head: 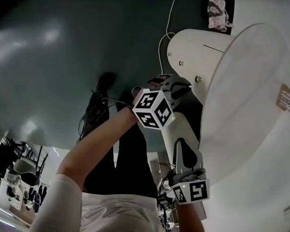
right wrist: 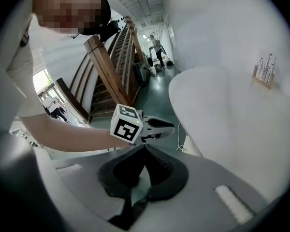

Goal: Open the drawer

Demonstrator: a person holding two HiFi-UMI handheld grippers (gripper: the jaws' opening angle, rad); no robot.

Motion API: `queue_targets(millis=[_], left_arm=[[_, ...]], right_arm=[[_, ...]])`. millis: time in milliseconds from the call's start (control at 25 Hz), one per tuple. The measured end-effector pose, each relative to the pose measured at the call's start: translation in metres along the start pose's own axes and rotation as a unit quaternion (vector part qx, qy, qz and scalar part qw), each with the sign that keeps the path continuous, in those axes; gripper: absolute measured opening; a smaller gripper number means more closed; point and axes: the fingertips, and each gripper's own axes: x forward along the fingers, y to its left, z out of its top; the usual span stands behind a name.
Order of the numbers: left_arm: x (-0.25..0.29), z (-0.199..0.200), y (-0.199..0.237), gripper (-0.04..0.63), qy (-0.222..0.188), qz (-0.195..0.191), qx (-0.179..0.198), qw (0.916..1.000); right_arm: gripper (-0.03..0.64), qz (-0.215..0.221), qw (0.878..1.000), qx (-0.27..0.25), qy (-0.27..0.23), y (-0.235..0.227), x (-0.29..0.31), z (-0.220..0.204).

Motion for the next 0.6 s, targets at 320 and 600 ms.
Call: queue_targets(millis=[320, 600], left_arm=[[0.044, -0.024, 0.009, 0.108, 0.001, -0.001, 0.018, 0.9998], [0.074, -0.032, 0.01, 0.161, 0.002, -0.003, 0.012, 0.9999]], right_arm=[[0.011, 0.018, 0.999, 0.027, -0.009, 0.007, 0.018, -0.009], [0.011, 0.027, 0.999, 0.035, -0.014, 0.004, 0.028, -0.024]])
